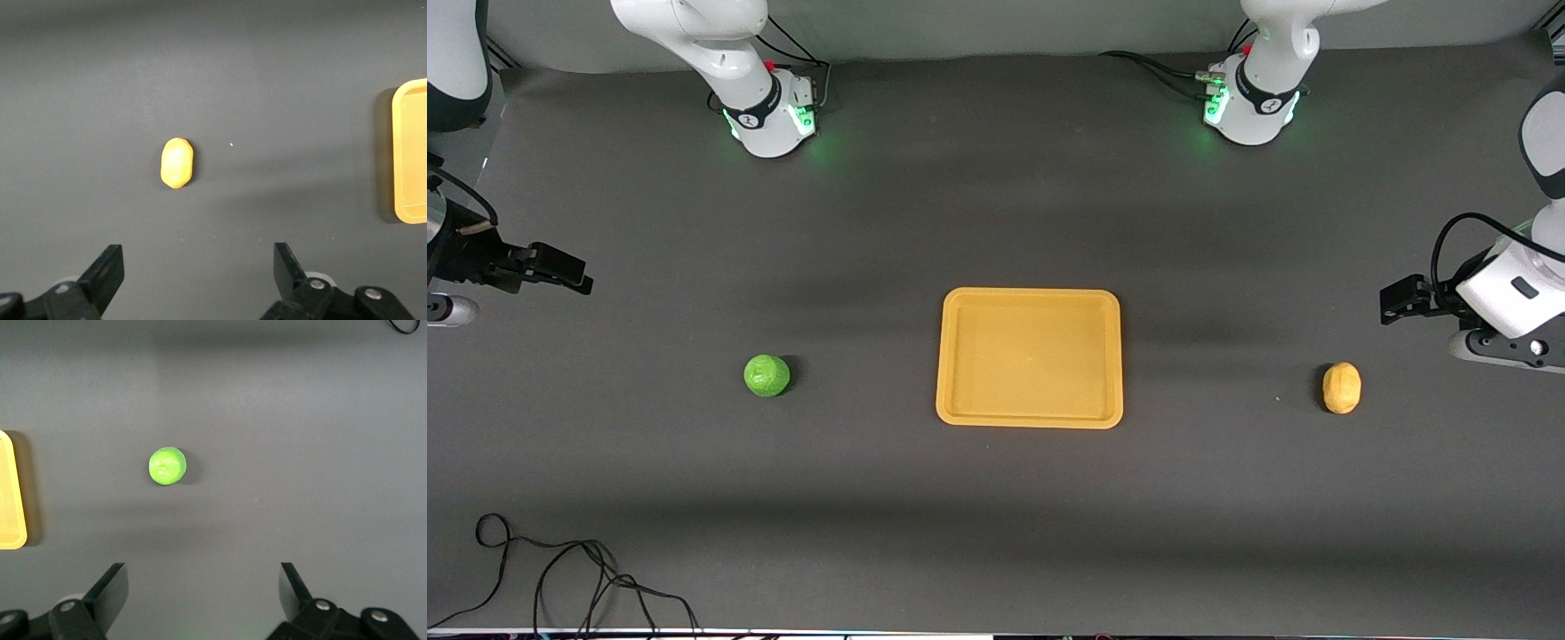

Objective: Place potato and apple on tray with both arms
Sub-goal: 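Reach the left gripper to the yellow potato and grasp it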

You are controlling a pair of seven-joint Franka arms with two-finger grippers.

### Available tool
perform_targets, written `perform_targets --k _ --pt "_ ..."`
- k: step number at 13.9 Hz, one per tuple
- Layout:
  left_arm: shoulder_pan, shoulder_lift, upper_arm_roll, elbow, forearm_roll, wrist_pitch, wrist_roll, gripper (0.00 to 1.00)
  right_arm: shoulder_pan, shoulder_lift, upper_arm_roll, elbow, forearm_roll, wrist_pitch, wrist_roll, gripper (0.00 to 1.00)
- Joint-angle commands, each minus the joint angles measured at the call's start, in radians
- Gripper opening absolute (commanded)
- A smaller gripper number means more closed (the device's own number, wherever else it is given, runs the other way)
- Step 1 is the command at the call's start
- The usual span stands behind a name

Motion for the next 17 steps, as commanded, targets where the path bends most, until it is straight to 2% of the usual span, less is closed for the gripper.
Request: perform_targets --k 1,5,10,12,14,17 --pt "0.003 -0.003 0.0 0.006 -0.02 -0.004 0.023 1.0 0.0 -0.011 0.001 -0.007 -0.009 -0.01 -0.018 1.0" --pt "0.011 0.032 0.005 0.006 -0.014 0.025 0.032 1.0 0.0 -0.011 0.001 -0.004 -0.011 -0.01 -0.018 1.0" --pt "0.112 0.158 0.007 -0.082 -0.005 0.244 0.17 0.99 0.0 -0.012 0.001 -0.004 -0.011 -0.01 -0.018 1.0" --pt "0.113 0.251 0.007 -0.102 -0.006 0.389 0.166 0.98 0.0 -0.012 0.003 -0.005 -0.011 -0.01 -0.019 1.0" --pt "0.113 0.33 0.007 -0.132 -0.006 0.471 0.161 0.98 0.0 -0.012 0.003 -0.005 -0.011 -0.01 -0.019 1.0" --pt "0.123 0.381 0.005 -0.217 -0.019 0.589 0.158 0.99 0.0 -0.011 0.003 -0.005 -0.011 -0.009 -0.019 1.0"
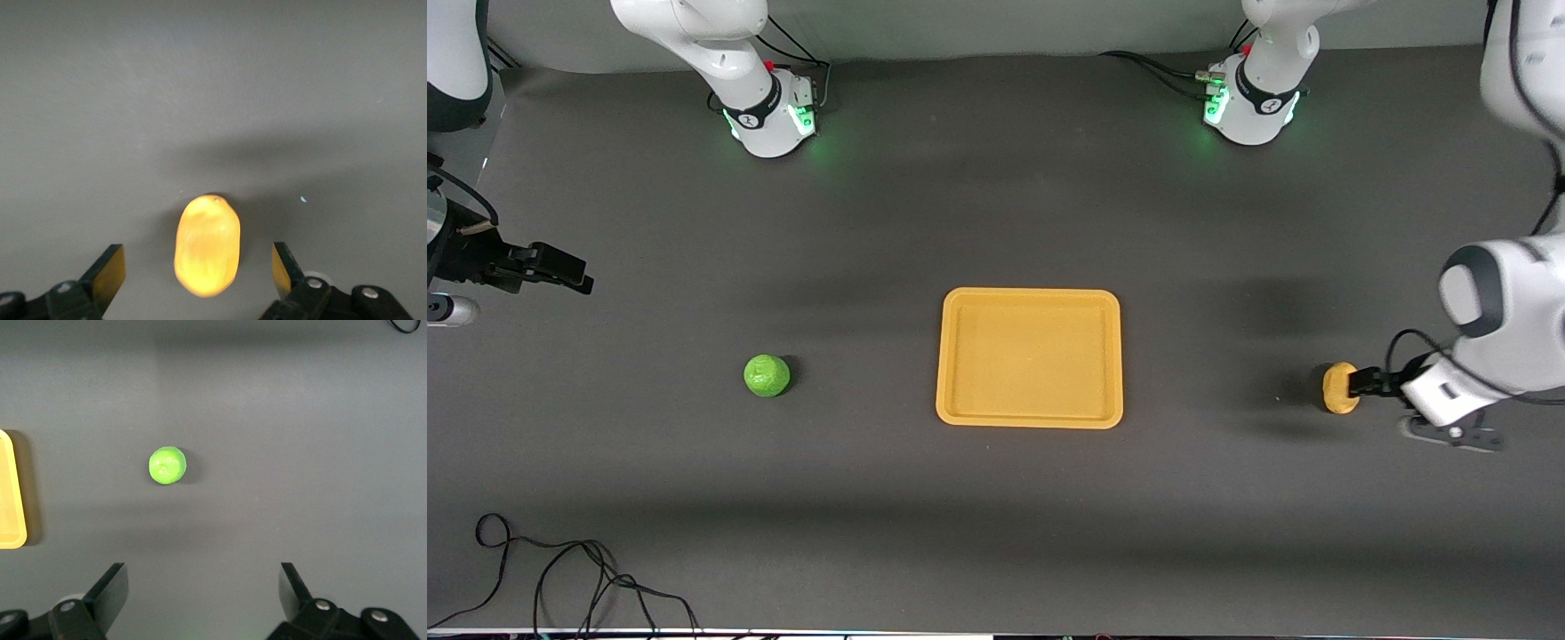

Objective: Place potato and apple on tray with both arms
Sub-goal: 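Reach the left gripper to the yellow potato and grasp it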

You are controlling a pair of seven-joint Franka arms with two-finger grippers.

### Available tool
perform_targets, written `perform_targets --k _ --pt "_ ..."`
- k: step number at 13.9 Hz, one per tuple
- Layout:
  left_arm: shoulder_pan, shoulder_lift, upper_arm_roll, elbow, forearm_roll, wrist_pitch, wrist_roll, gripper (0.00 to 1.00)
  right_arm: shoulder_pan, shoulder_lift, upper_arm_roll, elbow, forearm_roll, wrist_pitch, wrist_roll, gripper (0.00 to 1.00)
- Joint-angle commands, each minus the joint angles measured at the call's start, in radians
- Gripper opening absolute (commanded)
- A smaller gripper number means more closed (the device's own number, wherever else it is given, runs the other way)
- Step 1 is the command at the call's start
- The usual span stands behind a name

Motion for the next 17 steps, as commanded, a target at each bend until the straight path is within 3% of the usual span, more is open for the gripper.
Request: perform_targets --k 1,3,4,5,8,10,13,15,17 --pt "0.005 0.022 -0.003 -0.06 -0.013 0.075 0.003 0.99 0.0 -0.011 0.003 -0.005 -0.009 -0.008 -0.019 1.0" --pt "0.008 0.029 -0.003 -0.065 -0.013 0.073 0.019 0.98 0.0 -0.006 0.003 -0.005 -0.009 -0.008 -0.019 1.0" --pt "0.008 0.026 -0.003 -0.069 -0.01 0.071 0.026 0.92 0.0 -0.006 0.003 -0.005 -0.009 -0.008 -0.019 1.0" --pt "0.008 0.026 -0.003 -0.076 -0.012 0.076 0.033 0.84 0.002 -0.006 0.003 -0.006 -0.009 -0.008 -0.019 1.0" --pt "0.008 0.023 -0.003 -0.083 -0.012 0.085 0.033 0.41 0.005 -0.006 0.004 -0.008 -0.009 -0.006 -0.02 1.0" --pt "0.006 0.017 -0.003 -0.082 -0.012 0.076 0.03 0.29 0.014 -0.005 0.004 -0.009 -0.009 0.0 -0.019 1.0" --pt "0.0 -0.065 -0.011 -0.045 -0.019 -0.034 0.008 0.29 0.023 -0.005 0.004 -0.016 -0.009 0.004 -0.019 1.0" --pt "-0.027 -0.076 -0.029 0.062 -0.083 -0.165 -0.102 0.29 0.057 -0.02 0.004 -0.038 -0.009 0.004 0.0 1.0" --pt "-0.077 -0.065 -0.08 0.143 -0.148 -0.216 -0.287 0.29 0.112 -0.051 0.001 -0.075 -0.004 0.01 0.015 1.0"
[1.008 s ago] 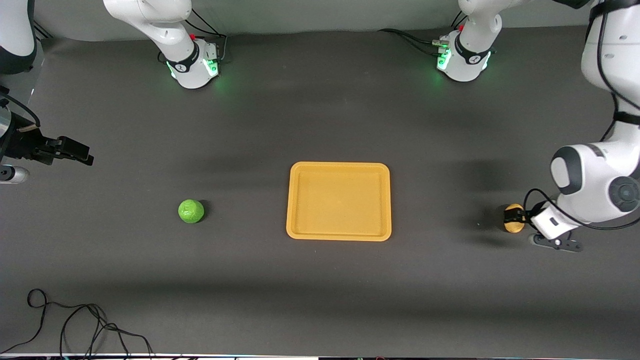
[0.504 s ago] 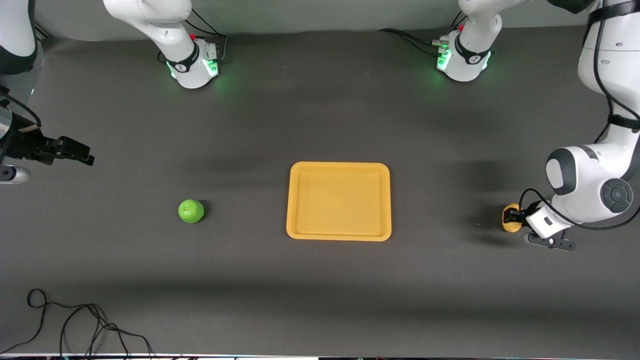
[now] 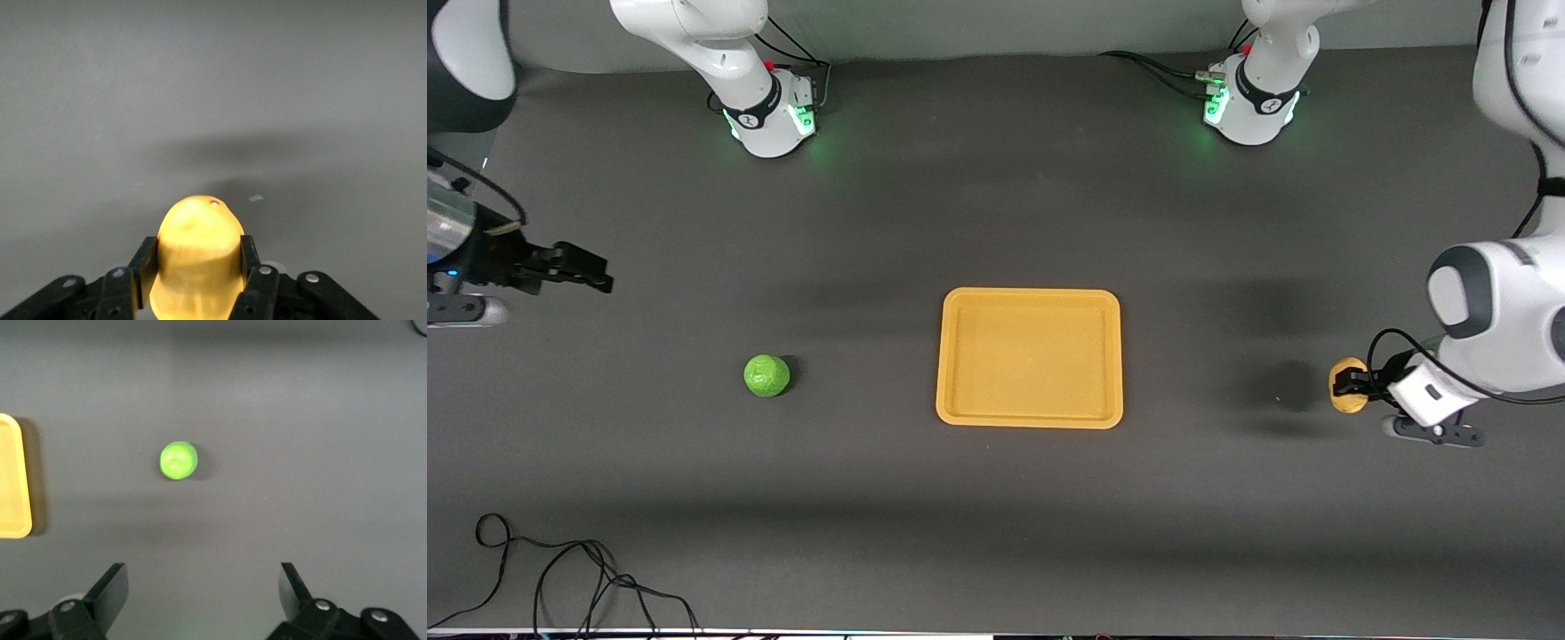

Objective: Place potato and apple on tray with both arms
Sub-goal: 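Carry the potato to the tray while the right gripper grasps the apple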

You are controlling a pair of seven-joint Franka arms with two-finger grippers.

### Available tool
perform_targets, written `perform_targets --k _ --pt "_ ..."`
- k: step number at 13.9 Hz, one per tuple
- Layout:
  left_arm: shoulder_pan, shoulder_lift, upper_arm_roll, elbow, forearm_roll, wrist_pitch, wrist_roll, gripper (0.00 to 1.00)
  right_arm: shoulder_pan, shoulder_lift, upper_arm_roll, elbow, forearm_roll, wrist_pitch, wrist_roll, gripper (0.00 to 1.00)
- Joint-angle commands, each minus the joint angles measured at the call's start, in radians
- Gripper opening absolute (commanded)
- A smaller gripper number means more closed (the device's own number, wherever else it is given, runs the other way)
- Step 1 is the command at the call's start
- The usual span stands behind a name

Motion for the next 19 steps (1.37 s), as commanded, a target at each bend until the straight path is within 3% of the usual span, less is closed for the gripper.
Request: perform_targets --k 1,5,9,14,16,17,18,19 --pt "-0.102 0.001 -0.053 0.084 -0.048 -0.058 -0.262 0.29 0.063 -0.069 -0.003 -0.082 0.012 0.017 0.042 1.0" --pt "-0.355 0.038 -0.057 0.109 -0.038 -0.018 -0.609 0.27 0.115 -0.141 -0.014 -0.226 0.015 0.117 0.036 1.0" --pt "-0.492 0.132 -0.054 0.11 -0.033 0.074 -0.703 0.26 0.112 -0.129 -0.017 -0.39 0.014 0.347 0.03 1.0" --pt "-0.534 0.202 -0.051 0.104 0.071 0.102 -0.774 0.28 0.113 0.05 -0.017 -0.566 0.014 0.775 0.025 1.0" --pt "-0.54 0.212 -0.051 0.106 0.074 0.103 -0.783 0.32 0.113 0.157 -0.017 -0.574 0.014 0.892 0.025 1.0" --pt "-0.541 0.216 -0.051 0.106 0.075 0.117 -0.791 0.5 0.113 0.205 -0.015 -0.574 0.014 0.958 0.021 1.0" --pt "-0.544 0.224 -0.05 0.106 0.075 0.128 -0.792 0.91 0.113 0.248 -0.015 -0.574 0.014 1.013 0.013 1.0" --pt "-0.552 0.225 -0.05 0.106 0.075 0.132 -0.792 1.0 0.112 0.282 -0.017 -0.574 0.014 1.043 -0.001 1.0"
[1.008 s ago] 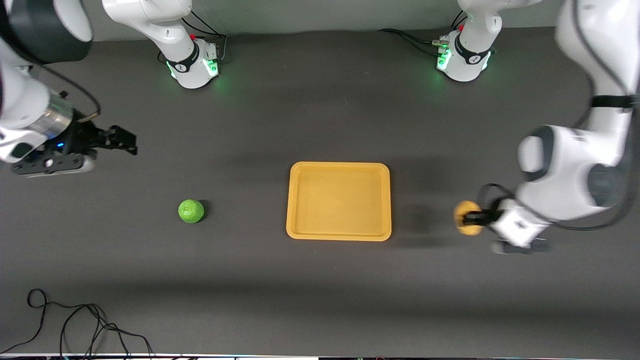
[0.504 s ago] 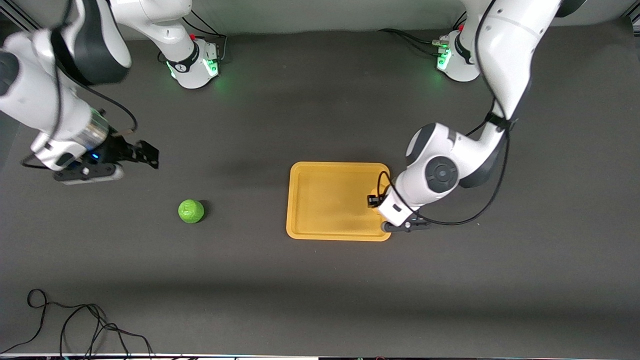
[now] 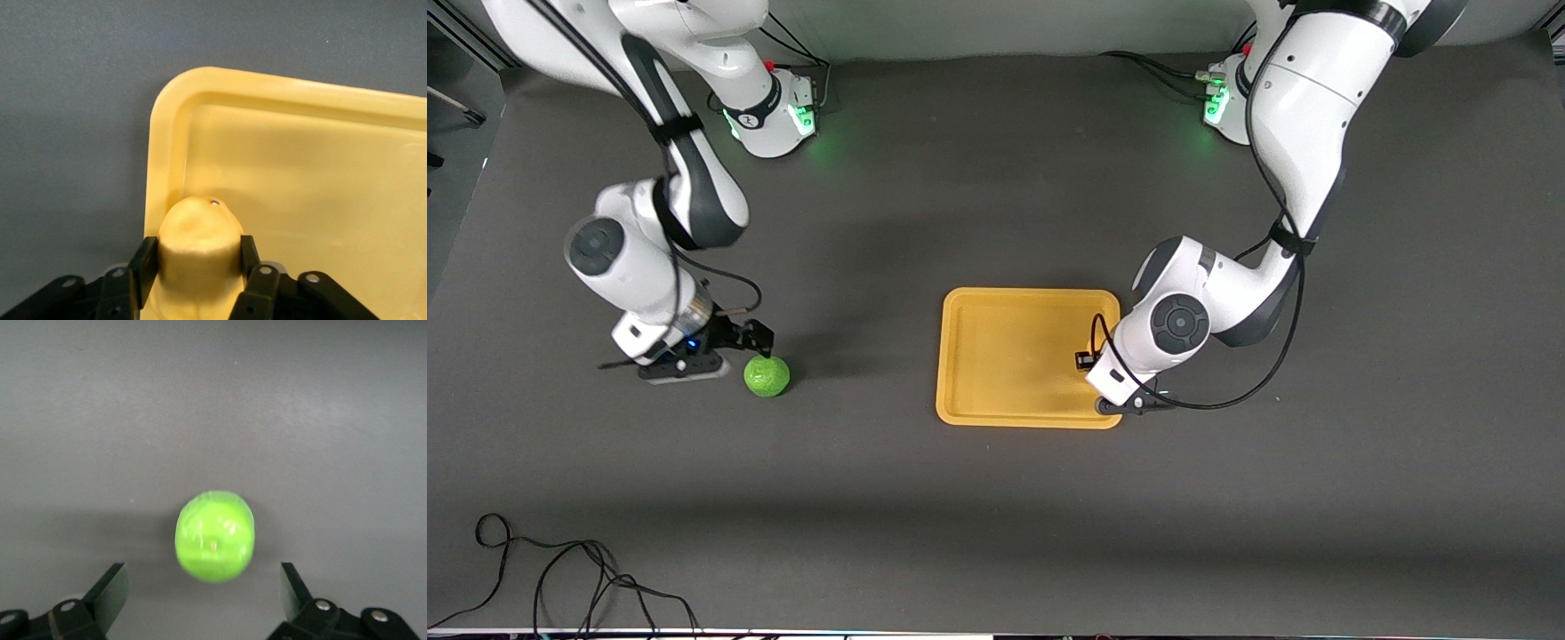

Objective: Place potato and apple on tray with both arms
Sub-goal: 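Carry the potato to the tray while the right gripper grasps the apple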

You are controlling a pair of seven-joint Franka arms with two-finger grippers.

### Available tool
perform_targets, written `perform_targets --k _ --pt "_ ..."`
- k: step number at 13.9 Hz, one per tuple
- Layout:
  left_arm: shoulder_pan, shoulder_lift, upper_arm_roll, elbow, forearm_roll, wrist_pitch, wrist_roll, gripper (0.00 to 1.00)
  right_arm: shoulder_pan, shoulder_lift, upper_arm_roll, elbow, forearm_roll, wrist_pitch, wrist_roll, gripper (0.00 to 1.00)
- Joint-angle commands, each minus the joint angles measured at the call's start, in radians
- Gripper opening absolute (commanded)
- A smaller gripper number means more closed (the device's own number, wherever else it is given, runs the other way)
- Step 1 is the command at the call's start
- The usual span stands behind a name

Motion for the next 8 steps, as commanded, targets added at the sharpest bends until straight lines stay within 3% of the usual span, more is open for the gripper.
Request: perform_targets --k 1,5,6,7,8 --pt "-0.032 0.014 0.016 0.023 0.016 0.014 -0.034 1.0 0.001 0.083 -0.004 0.017 0.009 0.079 -0.046 1.0" --pt "-0.003 -0.041 0.027 0.061 0.013 -0.009 -0.041 1.0 -0.003 0.148 -0.004 0.032 0.003 0.126 -0.049 1.0" --pt "0.031 -0.065 0.031 0.092 0.017 -0.043 -0.037 1.0 -0.003 0.148 -0.004 0.035 0.0 0.126 -0.049 0.93" --pt "0.052 -0.091 0.034 0.11 0.02 -0.102 -0.018 0.99 -0.003 0.148 -0.004 0.035 -0.001 0.126 -0.058 0.62" --pt "0.081 -0.124 0.039 0.117 0.035 -0.167 0.031 0.99 -0.004 0.149 -0.004 0.037 -0.001 0.126 -0.063 0.5"
